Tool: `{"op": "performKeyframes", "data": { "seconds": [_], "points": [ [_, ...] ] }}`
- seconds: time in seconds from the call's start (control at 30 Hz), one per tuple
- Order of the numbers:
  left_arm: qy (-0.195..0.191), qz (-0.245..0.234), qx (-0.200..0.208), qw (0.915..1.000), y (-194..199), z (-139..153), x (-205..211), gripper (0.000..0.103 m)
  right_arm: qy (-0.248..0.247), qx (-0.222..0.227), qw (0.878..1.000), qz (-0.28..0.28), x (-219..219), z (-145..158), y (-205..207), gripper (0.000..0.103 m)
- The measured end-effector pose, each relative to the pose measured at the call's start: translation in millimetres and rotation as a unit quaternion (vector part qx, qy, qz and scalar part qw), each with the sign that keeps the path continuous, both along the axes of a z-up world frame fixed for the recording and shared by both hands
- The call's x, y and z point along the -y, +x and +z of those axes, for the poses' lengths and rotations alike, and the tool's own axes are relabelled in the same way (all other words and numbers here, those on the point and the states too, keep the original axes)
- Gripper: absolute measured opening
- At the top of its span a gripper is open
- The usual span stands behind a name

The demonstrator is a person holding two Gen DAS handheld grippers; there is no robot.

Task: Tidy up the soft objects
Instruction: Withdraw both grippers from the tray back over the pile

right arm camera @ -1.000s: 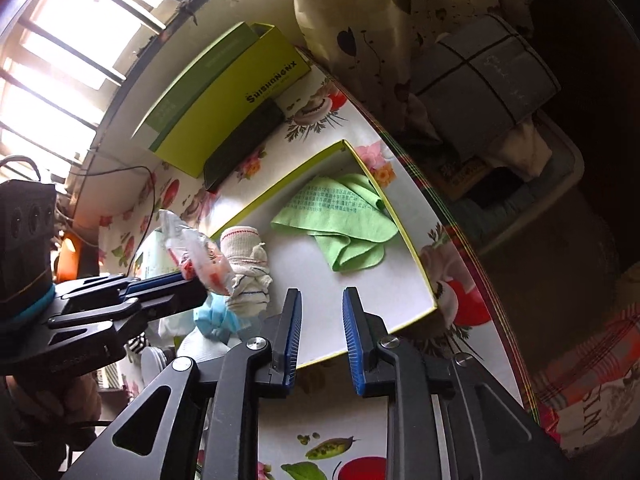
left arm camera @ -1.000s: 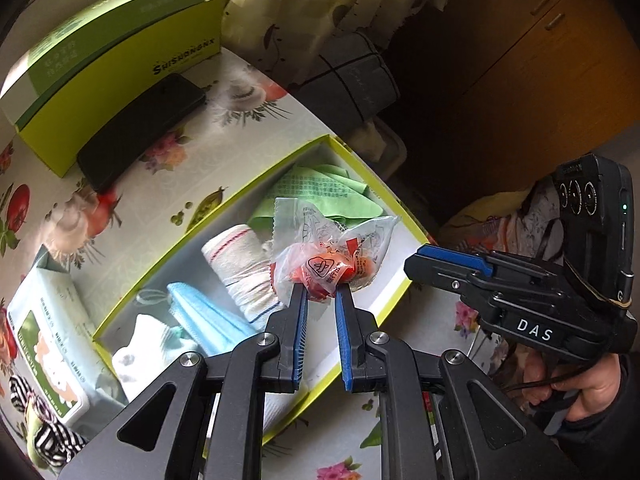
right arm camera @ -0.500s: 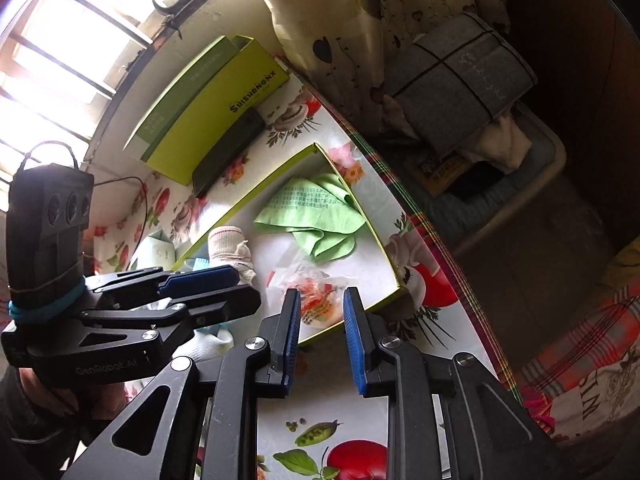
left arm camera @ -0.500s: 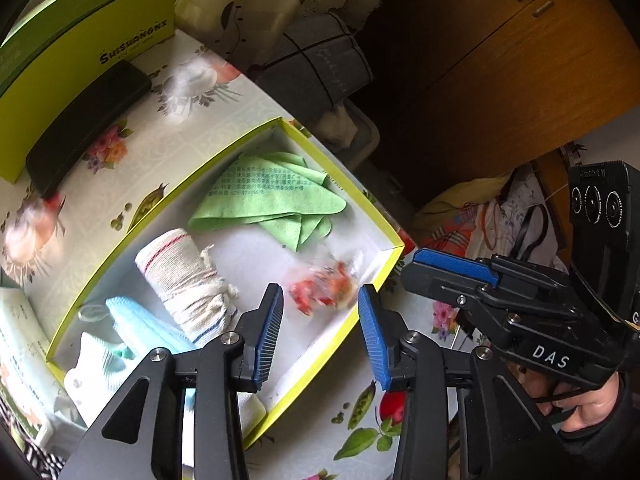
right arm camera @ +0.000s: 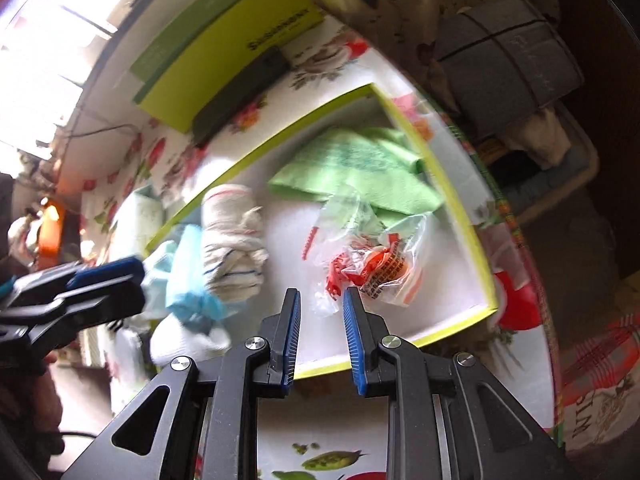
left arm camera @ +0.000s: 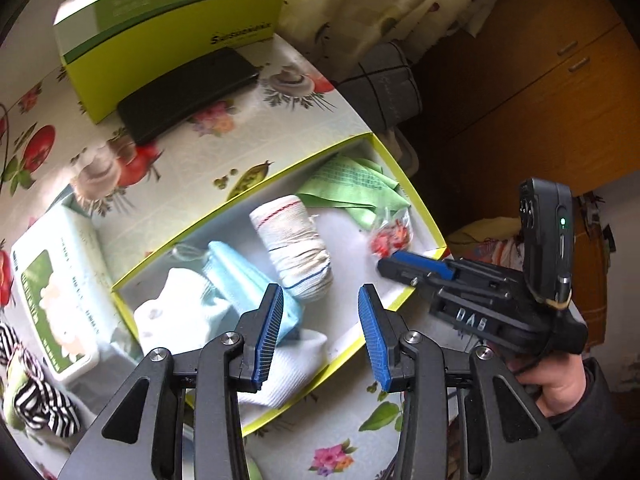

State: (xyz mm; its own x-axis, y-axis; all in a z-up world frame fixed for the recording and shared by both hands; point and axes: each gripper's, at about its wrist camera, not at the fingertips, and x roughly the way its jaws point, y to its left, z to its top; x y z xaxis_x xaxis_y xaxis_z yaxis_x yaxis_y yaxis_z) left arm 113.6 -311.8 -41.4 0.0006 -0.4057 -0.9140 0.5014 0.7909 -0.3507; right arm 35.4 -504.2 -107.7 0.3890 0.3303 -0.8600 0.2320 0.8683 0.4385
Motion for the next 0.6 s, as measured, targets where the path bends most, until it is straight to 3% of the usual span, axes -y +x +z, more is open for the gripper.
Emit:
{"op": "performKeyframes", "data": {
  "seconds": [0.2, 0.27, 0.33, 0.4, 0.6],
  "points": [
    [-0.012, 0.018, 0.004, 0.9998, -6.1, 8.9, -12.4, 0.04, -0.01, 0.015, 1.0, -0.001, 1.8, 21.4, -11.0, 0.021],
    [-0.013, 0.021, 0.008, 0.9996, -9.1, 13.5, -17.2, 0.04, -0.011, 0.023, 1.0, 0.003, -2.7, 32.0, -14.2, 0.025],
    [-0.012, 0.022, 0.012, 0.9996, -12.0, 18.4, -21.9, 0.04, -0.014, 0.032, 0.999, 0.008, -10.1, 42.6, -16.5, 0.041],
    [-0.01, 0.022, 0.019, 0.9995, -16.1, 23.2, -27.1, 0.04, -0.017, 0.04, 0.999, 0.017, -20.1, 53.5, -17.9, 0.049],
    [0.001, 0.046, 0.045, 0.998, -25.1, 35.3, -52.6, 0.04, -0.032, 0.058, 0.996, 0.057, -54.4, 79.3, -18.2, 0.051]
  ]
}}
